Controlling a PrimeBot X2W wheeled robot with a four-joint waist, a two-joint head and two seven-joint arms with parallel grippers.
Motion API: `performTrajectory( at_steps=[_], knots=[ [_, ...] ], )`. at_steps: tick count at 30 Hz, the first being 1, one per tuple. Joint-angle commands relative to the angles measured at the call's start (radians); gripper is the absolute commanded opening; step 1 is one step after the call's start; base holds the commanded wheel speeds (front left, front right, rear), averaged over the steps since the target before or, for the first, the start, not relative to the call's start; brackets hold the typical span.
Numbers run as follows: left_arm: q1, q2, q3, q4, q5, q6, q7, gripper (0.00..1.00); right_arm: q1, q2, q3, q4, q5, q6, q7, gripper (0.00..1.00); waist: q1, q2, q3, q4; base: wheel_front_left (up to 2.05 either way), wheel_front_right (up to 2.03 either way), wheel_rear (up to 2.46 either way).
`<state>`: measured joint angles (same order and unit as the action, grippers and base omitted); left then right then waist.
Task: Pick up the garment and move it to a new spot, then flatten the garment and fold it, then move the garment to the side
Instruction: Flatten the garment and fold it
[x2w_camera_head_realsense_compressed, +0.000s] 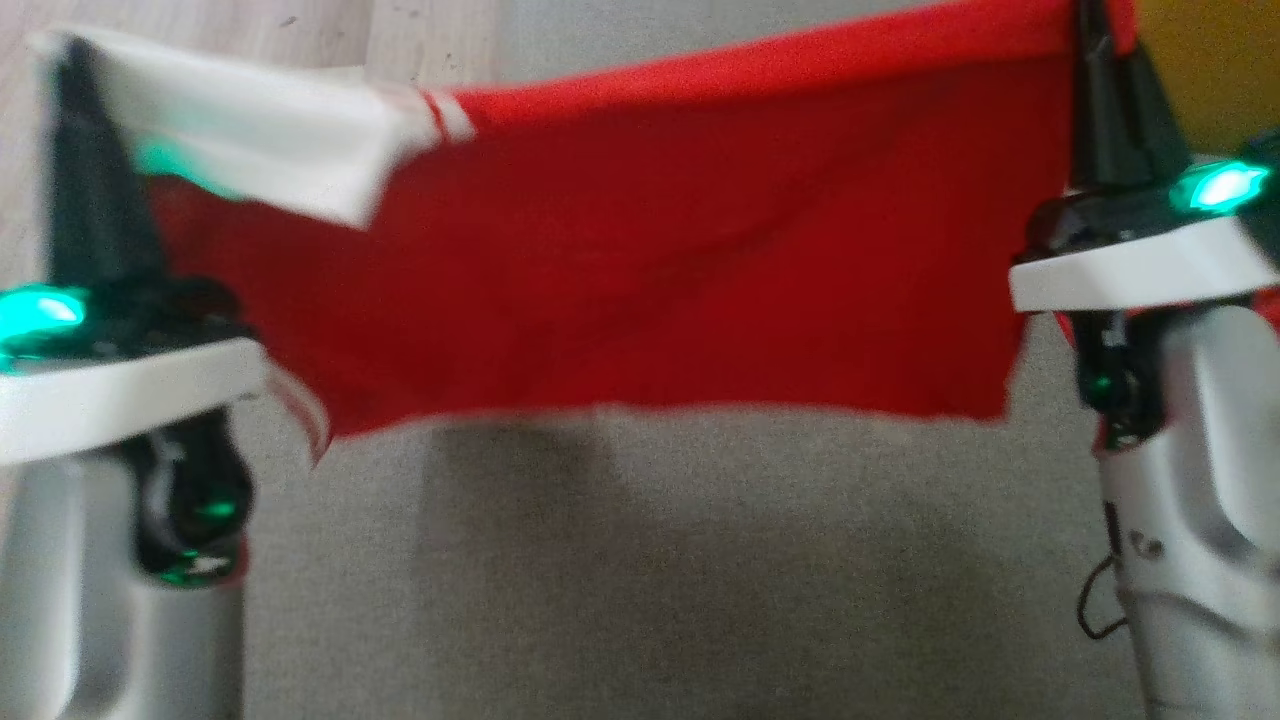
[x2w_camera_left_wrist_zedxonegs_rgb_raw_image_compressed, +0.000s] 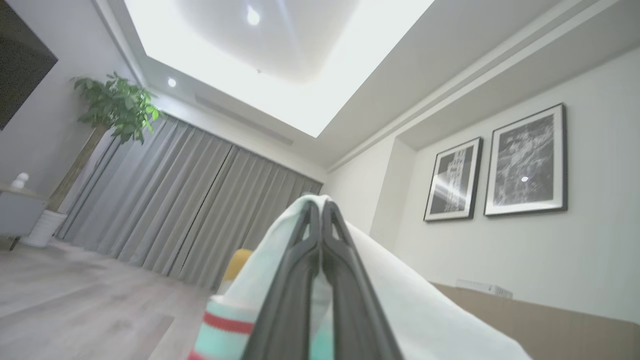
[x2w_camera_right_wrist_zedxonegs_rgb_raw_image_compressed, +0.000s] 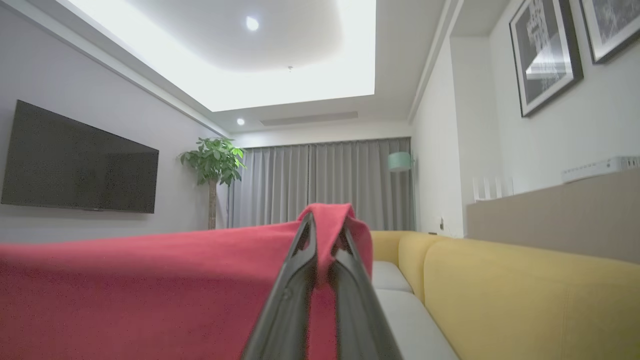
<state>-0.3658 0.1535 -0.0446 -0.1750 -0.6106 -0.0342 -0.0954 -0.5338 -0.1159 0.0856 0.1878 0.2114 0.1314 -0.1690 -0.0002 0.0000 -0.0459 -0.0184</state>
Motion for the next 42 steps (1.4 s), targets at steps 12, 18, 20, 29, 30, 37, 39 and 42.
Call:
performTrajectory(
  at_steps=[12, 18, 20, 29, 30, 37, 39, 42],
  knots=[
    [-0.183, 0.100, 0.120, -0.222, -0.095, 0.090, 0.200, 0.00, 0.019, 0.013, -0.010, -0.387, -0.023, -0.001, 0.235, 0.00, 0.0002, 0.0000, 0.165, -0.019, 0.00, 0.00, 0.00],
    [-0.418, 0.145, 0.138, 0.008, -0.125, 0.059, 0.200, 0.00, -0.249, -0.027, 0.015, -0.231, 0.009, -0.001, 0.248, 0.00, 0.0002, 0.0000, 0.360, -0.019, 0.00, 0.00, 0.00],
    [-0.535, 0.165, 0.124, 0.145, -0.108, 0.035, 0.179, 0.00, -0.370, -0.046, 0.034, -0.126, 0.031, -0.001, 0.223, 0.00, 0.0002, 0.0000, 0.416, -0.011, 0.00, 0.00, 0.00],
    [-1.003, 0.208, 0.074, 0.684, -0.006, -0.037, -0.020, 0.00, -0.848, -0.103, 0.088, 0.428, -0.030, -0.001, -0.005, 0.00, 0.0002, 0.0000, 0.504, 0.017, 0.00, 0.00, 0.00],
    [-1.033, 0.213, 0.070, 0.723, 0.001, -0.044, -0.043, 0.00, -0.875, -0.102, 0.087, 0.475, -0.045, -0.001, -0.027, 0.00, 0.0002, 0.0000, 0.504, 0.019, 0.00, 0.00, 0.00],
    [-1.067, 0.201, -0.026, 0.890, 0.017, -0.091, -0.121, 0.00, -0.888, -0.105, 0.104, 0.664, -0.082, -0.001, -0.088, 0.00, 0.0002, 0.0000, 0.508, 0.048, 0.00, 0.00, 0.00],
    [-1.041, 0.197, -0.053, 0.911, 0.023, -0.093, -0.122, 0.00, -0.866, -0.110, 0.116, 0.684, -0.081, -0.001, -0.090, 0.00, 0.0002, 0.0000, 0.503, 0.052, 0.00, 0.00, 0.00],
    [-0.938, 0.199, -0.147, 0.945, 0.050, -0.096, -0.132, 0.00, -0.788, -0.121, 0.159, 0.746, -0.052, -0.001, -0.092, 0.00, 0.0002, 0.0000, 0.484, 0.060, 0.00, 0.00, 0.00]
  ],
)
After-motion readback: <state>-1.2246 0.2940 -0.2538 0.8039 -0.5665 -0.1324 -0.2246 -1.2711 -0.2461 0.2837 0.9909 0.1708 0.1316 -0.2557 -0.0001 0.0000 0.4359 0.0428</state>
